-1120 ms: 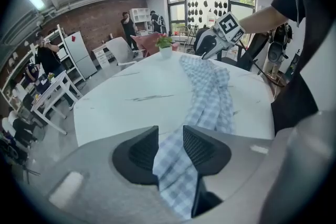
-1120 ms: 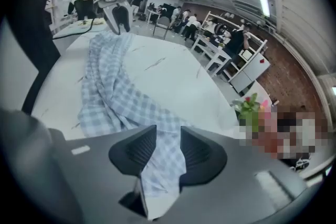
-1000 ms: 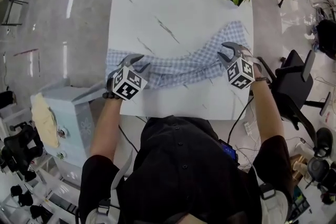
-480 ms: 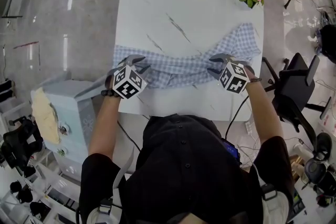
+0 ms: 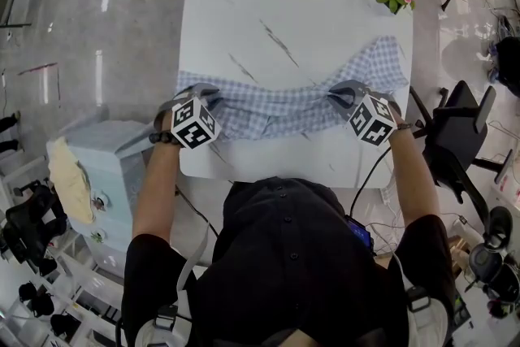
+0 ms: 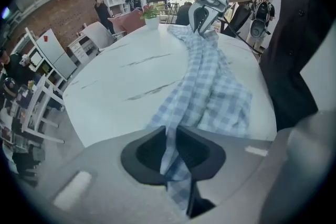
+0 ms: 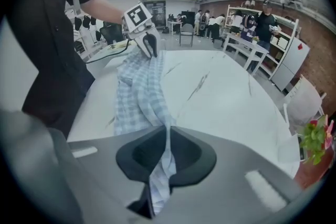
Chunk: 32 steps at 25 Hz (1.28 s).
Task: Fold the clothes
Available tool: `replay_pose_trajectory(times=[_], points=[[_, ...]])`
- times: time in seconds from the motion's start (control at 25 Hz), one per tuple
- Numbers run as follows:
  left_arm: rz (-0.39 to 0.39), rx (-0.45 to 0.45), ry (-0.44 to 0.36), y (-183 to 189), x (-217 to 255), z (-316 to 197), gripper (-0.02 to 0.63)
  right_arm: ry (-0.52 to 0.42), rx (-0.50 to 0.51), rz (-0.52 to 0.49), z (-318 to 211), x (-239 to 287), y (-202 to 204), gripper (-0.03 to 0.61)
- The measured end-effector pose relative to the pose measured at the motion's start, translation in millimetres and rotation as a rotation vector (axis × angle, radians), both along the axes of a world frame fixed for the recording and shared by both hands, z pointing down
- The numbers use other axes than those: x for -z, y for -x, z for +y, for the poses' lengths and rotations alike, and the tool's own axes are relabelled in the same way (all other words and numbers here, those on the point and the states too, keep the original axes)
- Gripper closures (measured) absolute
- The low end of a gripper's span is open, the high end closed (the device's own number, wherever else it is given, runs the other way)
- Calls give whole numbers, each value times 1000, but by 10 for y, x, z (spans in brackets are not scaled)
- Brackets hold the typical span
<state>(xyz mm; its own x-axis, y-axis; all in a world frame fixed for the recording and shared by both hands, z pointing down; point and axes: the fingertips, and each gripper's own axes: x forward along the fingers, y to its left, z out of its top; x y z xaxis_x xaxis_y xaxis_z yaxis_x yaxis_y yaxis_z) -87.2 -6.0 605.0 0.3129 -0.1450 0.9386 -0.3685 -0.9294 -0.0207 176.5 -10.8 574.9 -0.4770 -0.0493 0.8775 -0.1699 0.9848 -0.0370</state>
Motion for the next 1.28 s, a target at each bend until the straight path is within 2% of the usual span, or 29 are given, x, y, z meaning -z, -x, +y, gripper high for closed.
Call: replay_pose_trajectory(times=[0.04, 0.08, 0.24, 0.4, 0.56, 0.68, 0.92, 1.28], points=[[-1, 1, -9, 14, 0, -28, 574, -13, -20, -15, -60, 50, 1, 552], [2, 3, -13, 22, 2, -52, 600, -26, -37, -27, -118, 95, -3, 551], [34, 23, -29, 30, 103, -215, 601, -92, -63, -35, -346, 209, -13, 551], [32, 18, -106, 97, 353, -630, 600, -186, -94, -26, -690, 309, -26, 551], [31, 8, -154, 131, 513, -1083, 601, -260, -167, -37, -1118, 443, -44, 551], [34, 9, -161, 141, 476, -1347, 601, -304, -219, -22, -1440, 444, -54, 551], [10, 51, -190, 157, 263, -1778, 601, -455, -261, 74, -1953, 284, -82, 551], [29, 49, -156, 96, 24, -1901, 601, -455, -295, 147, -2239, -47, -121, 551]])
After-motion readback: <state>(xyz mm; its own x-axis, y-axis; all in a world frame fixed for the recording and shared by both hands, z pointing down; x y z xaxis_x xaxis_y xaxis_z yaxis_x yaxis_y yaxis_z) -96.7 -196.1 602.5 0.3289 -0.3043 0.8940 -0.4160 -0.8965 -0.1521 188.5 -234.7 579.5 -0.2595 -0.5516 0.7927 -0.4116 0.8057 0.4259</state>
